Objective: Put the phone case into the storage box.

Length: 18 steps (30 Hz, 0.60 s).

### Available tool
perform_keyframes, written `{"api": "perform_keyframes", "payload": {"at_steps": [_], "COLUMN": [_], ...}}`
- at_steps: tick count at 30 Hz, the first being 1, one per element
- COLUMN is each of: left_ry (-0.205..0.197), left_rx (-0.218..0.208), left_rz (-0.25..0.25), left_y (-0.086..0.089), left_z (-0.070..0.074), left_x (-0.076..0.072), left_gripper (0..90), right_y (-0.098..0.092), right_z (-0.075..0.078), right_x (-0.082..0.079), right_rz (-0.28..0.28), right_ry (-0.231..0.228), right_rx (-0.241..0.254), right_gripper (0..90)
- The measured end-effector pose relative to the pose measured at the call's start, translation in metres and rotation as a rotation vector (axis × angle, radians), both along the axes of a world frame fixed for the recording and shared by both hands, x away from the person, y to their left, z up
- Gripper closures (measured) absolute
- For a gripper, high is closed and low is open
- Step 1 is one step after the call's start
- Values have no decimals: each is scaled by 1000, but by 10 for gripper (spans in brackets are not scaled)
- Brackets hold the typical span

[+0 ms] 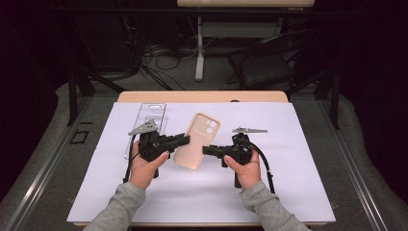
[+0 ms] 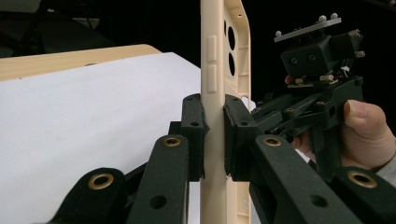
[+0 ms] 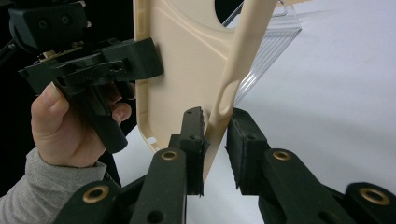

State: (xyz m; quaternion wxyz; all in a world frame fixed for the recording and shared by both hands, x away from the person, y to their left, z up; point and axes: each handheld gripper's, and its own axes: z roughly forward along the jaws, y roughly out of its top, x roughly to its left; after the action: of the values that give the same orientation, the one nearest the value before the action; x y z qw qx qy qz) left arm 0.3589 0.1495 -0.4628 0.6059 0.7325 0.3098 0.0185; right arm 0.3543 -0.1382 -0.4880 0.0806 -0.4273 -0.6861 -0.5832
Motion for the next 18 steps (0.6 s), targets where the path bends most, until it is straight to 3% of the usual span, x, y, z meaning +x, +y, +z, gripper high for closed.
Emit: {"api": "perform_keyframes", "payload": {"at_steps": [18], "left_ry": [3], "left_rx": [6], "left_rz": [-3], "left_y": [-1], "left_z": [-1], "left_x": [0], "left_gripper": [805], "right_y": [-1], "right_z": [-3], "right_x": [1], "right_rz": [-3], "right_ry": [37], "right_rx": [6], "right_gripper": [800]}}
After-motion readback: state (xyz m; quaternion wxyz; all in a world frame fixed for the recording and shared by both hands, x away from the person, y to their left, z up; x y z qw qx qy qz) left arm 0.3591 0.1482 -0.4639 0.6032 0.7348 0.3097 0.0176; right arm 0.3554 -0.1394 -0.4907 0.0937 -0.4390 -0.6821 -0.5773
